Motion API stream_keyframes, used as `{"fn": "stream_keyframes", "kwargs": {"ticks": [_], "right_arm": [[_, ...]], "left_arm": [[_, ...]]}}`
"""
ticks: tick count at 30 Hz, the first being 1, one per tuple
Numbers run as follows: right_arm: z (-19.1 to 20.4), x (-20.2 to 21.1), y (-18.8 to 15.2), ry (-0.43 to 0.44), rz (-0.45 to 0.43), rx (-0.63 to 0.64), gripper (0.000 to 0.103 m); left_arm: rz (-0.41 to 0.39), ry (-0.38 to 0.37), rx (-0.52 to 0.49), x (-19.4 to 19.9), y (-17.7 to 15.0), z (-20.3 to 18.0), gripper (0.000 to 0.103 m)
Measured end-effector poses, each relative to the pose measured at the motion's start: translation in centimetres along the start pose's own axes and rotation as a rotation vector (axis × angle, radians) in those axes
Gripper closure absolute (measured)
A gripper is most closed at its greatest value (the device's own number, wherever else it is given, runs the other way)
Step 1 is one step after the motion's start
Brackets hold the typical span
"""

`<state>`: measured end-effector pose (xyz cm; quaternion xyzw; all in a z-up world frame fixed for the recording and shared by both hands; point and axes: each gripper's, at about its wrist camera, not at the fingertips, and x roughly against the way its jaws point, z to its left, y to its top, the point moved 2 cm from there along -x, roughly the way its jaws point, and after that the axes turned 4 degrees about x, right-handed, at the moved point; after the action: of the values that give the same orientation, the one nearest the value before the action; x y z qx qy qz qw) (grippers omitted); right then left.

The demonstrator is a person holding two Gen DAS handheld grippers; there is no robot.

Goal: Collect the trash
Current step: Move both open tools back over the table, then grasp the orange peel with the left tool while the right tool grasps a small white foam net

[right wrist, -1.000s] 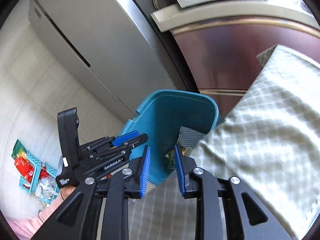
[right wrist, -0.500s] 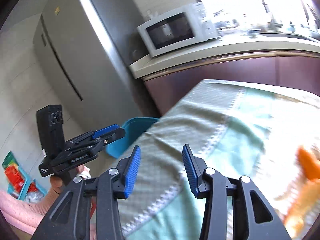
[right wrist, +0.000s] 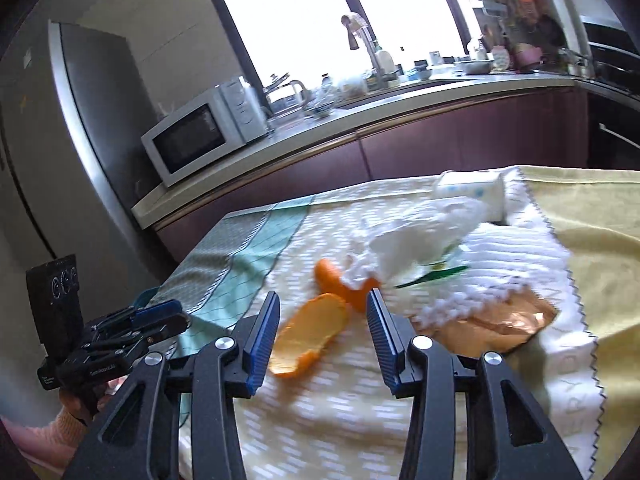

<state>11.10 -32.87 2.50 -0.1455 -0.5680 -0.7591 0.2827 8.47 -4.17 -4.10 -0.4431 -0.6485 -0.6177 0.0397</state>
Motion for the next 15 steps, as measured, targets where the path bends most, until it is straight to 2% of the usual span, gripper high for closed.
{"fn": "stream_keyframes", "kwargs": {"ticks": [3,7,8,9,11,15], "right_arm": [[-3.2,1.2,0.5,-0.089,-0.047,-0.039,0.055],[-6.9,1.8,0.9,-0.160,-0.074,-0.098,0.053],[-7.7,1.7,0.9,-0.164,-0.075,-0.111,0.051],[-8.4,1.5,0.9,-0.171,-0.074,-0.126,0.043],[-9.7,1.0,0.9,-0.168,-0.068,-0.161,0.038],[-10.8,-0.4,0.9,-0.126,-0.048,-0.196,0.038]], "left_arm": [[0.029,-0.023,-0.014,-1.7,0.3,-1.0,0.059],[0.064,-0.037,-0.017,-3.7,0.8,-2.0,0.059],[0.073,-0.038,-0.015,-4.1,0.8,-2.2,0.059],[0.080,-0.041,-0.014,-4.4,1.0,-2.4,0.059],[0.092,-0.044,-0.015,-4.9,1.2,-2.8,0.059],[0.128,-0.054,-0.012,-6.3,1.4,-3.4,0.059]]}}
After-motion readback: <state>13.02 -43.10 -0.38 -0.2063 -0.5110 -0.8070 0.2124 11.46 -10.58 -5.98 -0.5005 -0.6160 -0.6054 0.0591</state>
